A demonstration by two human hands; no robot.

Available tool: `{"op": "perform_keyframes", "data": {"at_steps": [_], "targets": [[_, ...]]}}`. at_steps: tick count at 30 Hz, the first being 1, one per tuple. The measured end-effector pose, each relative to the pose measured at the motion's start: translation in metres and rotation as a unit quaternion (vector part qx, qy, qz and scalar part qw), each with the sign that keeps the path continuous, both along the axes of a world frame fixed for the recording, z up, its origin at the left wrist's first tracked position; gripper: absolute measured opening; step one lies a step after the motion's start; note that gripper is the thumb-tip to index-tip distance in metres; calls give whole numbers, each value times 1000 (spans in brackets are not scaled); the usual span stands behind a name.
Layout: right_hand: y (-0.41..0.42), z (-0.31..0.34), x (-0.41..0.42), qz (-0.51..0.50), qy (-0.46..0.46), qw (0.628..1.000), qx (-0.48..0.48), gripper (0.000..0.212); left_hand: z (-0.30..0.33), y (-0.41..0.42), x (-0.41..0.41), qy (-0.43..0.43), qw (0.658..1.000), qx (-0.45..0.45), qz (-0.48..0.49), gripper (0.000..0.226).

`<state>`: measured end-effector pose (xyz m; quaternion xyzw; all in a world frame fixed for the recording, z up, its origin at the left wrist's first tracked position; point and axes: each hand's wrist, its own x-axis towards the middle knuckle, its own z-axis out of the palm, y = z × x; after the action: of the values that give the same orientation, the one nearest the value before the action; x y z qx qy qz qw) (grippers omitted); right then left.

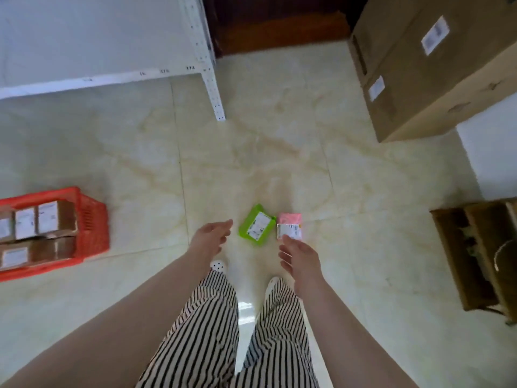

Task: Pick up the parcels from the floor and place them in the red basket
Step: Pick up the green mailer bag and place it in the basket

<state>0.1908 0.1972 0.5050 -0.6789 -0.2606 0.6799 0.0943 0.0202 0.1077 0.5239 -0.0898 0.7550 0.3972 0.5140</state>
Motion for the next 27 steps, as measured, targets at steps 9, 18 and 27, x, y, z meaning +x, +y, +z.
{"op": "perform_keyframes", "data": {"at_steps": [9,18,27], "targets": [[80,-173,-27,186,-58,979,55,13,-158,32,19,-78,990,-43,113,20],[120,-433,-67,497,-138,838,177,55,-428,30,30,-89,973,-141,158,26],[131,-570,-87,765,-261,539,238,52,-562,58,46,-223,941,-108,231,42]]}}
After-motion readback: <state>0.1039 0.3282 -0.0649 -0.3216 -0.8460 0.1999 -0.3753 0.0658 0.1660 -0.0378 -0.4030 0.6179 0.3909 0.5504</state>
